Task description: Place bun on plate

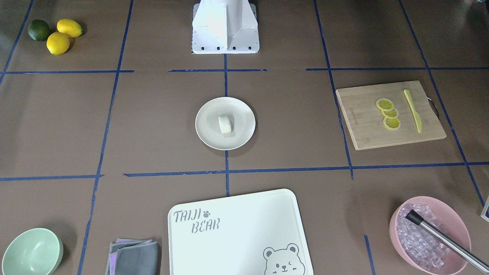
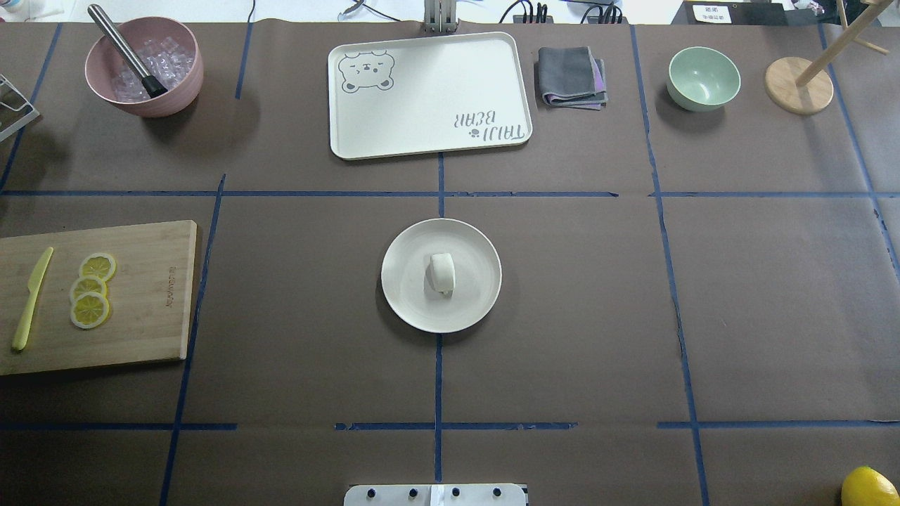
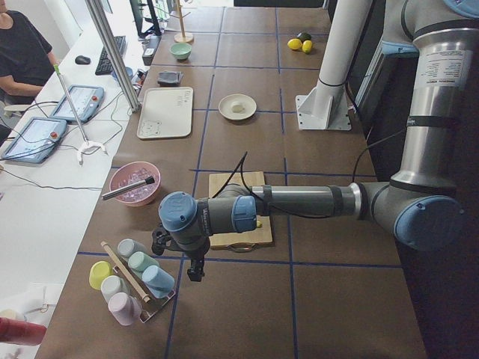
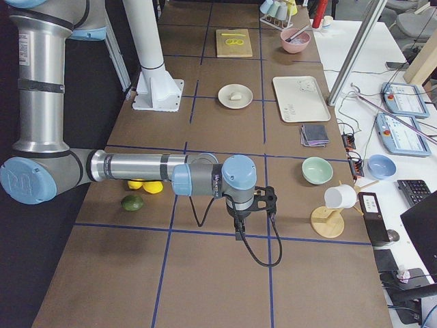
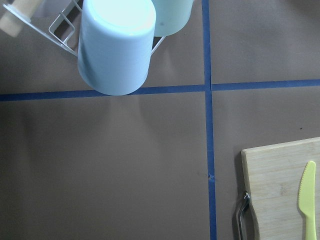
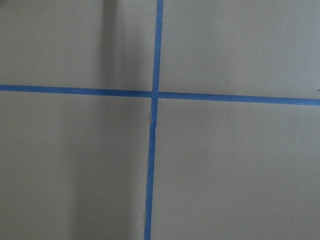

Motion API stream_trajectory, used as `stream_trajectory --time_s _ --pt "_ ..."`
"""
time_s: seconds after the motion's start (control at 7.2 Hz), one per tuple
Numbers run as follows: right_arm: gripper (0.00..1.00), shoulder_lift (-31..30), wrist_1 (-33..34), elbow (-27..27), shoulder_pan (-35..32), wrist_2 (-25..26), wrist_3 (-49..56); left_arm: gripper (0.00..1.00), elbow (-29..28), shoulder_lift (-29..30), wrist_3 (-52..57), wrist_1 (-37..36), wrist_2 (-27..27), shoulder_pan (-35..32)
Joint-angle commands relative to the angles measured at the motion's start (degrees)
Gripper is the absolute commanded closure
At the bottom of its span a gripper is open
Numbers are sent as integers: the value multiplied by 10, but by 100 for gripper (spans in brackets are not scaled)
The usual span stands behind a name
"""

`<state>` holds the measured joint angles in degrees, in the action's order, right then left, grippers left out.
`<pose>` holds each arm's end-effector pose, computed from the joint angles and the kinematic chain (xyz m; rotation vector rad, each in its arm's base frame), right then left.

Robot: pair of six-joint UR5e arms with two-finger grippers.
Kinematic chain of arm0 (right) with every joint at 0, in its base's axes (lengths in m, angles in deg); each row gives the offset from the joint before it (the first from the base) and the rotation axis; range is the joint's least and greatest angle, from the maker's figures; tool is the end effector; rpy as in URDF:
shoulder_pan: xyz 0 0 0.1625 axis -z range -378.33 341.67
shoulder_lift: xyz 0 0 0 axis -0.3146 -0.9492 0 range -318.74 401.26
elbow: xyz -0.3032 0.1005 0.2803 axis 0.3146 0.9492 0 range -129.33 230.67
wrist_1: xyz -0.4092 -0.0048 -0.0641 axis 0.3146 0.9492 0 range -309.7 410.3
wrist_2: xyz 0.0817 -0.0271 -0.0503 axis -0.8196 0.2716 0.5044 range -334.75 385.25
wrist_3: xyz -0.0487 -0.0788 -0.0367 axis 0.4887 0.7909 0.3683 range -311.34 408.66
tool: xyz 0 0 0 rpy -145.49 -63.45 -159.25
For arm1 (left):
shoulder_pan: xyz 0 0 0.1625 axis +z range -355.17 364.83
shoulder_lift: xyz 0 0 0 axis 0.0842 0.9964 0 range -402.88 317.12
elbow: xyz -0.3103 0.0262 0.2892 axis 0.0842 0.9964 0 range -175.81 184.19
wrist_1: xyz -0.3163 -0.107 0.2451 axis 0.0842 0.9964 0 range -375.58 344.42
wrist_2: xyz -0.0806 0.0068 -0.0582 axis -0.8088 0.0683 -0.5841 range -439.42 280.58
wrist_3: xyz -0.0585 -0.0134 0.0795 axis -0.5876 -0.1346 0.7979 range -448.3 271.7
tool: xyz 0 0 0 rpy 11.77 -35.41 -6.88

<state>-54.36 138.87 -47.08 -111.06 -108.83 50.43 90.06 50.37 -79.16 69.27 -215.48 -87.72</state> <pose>0.0855 -0.4506 0.6361 0.0892 -0.7661 -0.0081 -0.0841 -0.5048 0.6721 -0.0174 0.8092 0.0662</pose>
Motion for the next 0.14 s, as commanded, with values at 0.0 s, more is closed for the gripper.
stream_trajectory --time_s 0.0 --pt "0 0 1 -1 0 0 2 0 0 0 0 1 0 0"
